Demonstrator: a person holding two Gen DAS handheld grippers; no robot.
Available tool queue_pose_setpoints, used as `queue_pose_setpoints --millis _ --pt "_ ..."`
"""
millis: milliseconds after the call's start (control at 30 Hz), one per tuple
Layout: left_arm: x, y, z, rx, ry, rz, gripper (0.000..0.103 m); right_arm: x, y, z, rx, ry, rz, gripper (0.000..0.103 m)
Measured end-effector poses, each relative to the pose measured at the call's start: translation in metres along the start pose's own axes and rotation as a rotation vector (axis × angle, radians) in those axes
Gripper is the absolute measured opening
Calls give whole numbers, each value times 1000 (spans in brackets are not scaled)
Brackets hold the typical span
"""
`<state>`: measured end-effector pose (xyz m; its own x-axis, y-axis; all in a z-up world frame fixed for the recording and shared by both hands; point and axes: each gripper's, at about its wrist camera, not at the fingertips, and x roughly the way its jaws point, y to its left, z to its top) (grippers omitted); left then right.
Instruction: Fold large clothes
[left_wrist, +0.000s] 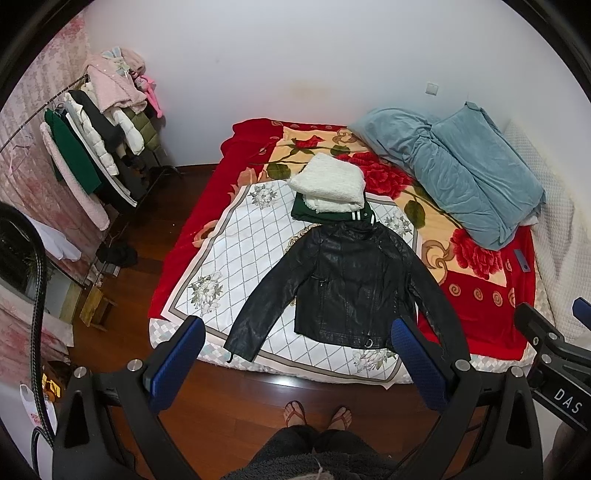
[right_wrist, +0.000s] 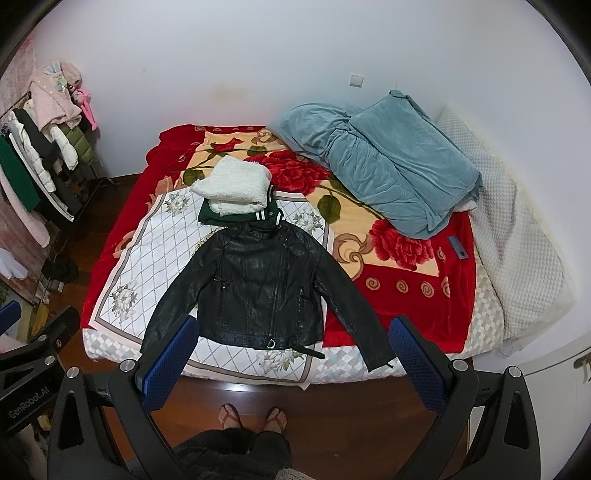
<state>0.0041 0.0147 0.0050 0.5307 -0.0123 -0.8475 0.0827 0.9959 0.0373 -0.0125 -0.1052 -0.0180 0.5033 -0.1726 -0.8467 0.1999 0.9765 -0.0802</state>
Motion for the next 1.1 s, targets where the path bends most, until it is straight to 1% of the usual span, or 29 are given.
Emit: queue_pose_setpoints --millis 567,633,1100 --pt "0 0 0 -1 1 -4 103 1 2 4 1 -2 2 103" --pt "3 -1 7 -1 0 -4 103 1 4 6 1 -3 1 103" --pt "3 -3 7 -3 -3 -3 103 1 4 6 0 -4 2 103"
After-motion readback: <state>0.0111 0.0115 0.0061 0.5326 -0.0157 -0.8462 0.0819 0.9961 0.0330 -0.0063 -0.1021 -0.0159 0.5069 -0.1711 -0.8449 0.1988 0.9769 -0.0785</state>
